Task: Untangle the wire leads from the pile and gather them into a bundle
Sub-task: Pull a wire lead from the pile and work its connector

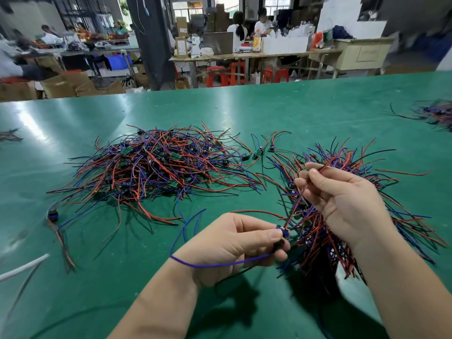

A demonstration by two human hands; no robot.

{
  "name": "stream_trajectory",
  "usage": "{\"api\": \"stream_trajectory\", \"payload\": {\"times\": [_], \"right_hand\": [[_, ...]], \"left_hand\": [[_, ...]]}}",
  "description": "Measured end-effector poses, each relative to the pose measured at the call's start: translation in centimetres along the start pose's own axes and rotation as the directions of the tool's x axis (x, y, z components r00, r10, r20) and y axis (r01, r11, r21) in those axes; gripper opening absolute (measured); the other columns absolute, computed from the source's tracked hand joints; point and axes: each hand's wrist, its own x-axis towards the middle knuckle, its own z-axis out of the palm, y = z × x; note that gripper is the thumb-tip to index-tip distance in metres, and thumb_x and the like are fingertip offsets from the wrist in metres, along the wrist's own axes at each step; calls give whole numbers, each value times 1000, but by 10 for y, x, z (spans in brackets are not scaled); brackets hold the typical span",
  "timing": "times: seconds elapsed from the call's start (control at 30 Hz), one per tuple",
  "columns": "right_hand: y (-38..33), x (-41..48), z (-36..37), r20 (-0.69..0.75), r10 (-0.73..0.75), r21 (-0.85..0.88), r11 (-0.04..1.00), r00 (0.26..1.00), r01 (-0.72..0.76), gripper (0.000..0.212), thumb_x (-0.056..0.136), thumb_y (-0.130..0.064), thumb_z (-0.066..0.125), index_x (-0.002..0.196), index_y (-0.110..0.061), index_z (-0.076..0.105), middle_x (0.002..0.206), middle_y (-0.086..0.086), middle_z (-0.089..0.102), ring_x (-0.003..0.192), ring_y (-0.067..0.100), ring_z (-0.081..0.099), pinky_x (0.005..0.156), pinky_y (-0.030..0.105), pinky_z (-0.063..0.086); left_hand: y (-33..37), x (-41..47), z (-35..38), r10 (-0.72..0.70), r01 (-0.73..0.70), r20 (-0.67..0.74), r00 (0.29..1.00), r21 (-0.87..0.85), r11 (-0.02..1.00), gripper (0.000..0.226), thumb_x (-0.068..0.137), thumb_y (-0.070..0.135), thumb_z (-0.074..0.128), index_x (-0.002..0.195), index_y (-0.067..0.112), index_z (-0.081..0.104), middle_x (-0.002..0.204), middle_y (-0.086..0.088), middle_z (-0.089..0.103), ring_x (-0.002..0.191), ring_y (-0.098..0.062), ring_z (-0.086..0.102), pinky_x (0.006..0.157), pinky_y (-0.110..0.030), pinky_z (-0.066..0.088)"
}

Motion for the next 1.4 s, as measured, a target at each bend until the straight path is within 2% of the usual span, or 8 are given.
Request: {"api": "stream_trajectory", "payload": {"times": [0.3, 0.5, 0.63, 0.73, 0.9, 1.07, 1.27, 1.4], "right_hand": [[-3, 3, 2, -178, 29, 50, 999, 984, -21, 46, 99, -33, 40, 66, -6, 57, 50, 10, 59, 37, 16, 55, 35, 14, 37], [5, 4, 2, -47, 149, 7, 989, 988, -149, 33, 101, -32, 33, 94, -13, 59, 64, 9, 69, 52, 20, 67, 43, 21, 49], [28, -7, 14, 191, 115, -370, 928, 975, -37, 16, 89, 6, 54, 88, -9, 61, 77, 12, 62, 60, 18, 60, 51, 22, 49], [38, -19, 18, 436, 200, -483, 875, 877, 40, 19, 76, 3, 72, 85, -13, 70, 76, 5, 68, 65, 13, 60, 55, 20, 49], [39, -24, 25, 493, 110, -158, 987, 863, -36, 24, 61, -22, 73, 84, -23, 79, 73, 4, 70, 57, 7, 60, 53, 14, 46], [32, -22, 28, 322, 79, 165, 977, 943, -138, 25, 53, -25, 73, 74, -11, 78, 66, 3, 68, 54, 5, 58, 53, 12, 48], [19, -21, 28, 184, 77, 179, 978, 980, -111, 9, 59, -14, 66, 64, -7, 65, 57, 1, 64, 44, 5, 54, 37, 10, 39], [14, -19, 21, 189, 62, 121, 989, 980, -86, 3, 60, -14, 67, 61, -11, 66, 56, 2, 62, 39, 6, 49, 33, 11, 36]], "left_hand": [[2, -7, -1, -7, 3, 88, 996, 49, 999, 18, 81, 11, 61, 93, 7, 73, 77, -3, 70, 64, -10, 67, 66, -19, 54], [8, -9, -13, 256, -214, 191, 948, -217, 952, 37, 78, 29, 74, 114, 23, 69, 95, 5, 72, 90, -17, 71, 79, -32, 56], [12, -1, -12, 435, -415, -33, 900, -372, 830, 32, 62, 33, 86, 91, 29, 74, 102, 5, 73, 103, -17, 68, 82, -33, 56], [11, 3, -9, 448, -489, -197, 872, -401, 774, 44, 53, 27, 90, 90, 21, 68, 102, -2, 74, 99, -18, 69, 77, -28, 56], [7, 8, 3, 530, -623, -356, 770, -238, 745, 21, 63, 3, 72, 73, 22, 74, 93, -7, 74, 82, -14, 71, 69, -21, 56], [-5, 11, 6, 731, -676, -280, 623, 277, 683, 21, 65, 7, 78, 80, 18, 70, 92, 1, 74, 88, -11, 69, 77, -22, 52], [-14, 11, 4, 724, -521, -116, 680, 619, 588, 34, 76, 5, 71, 100, 28, 65, 83, 3, 70, 78, -11, 65, 78, -23, 49], [-4, 13, 6, 501, -446, -302, 811, 235, 864, 24, 86, 12, 66, 108, 17, 58, 79, -4, 73, 71, -17, 70, 61, -26, 56]]}}
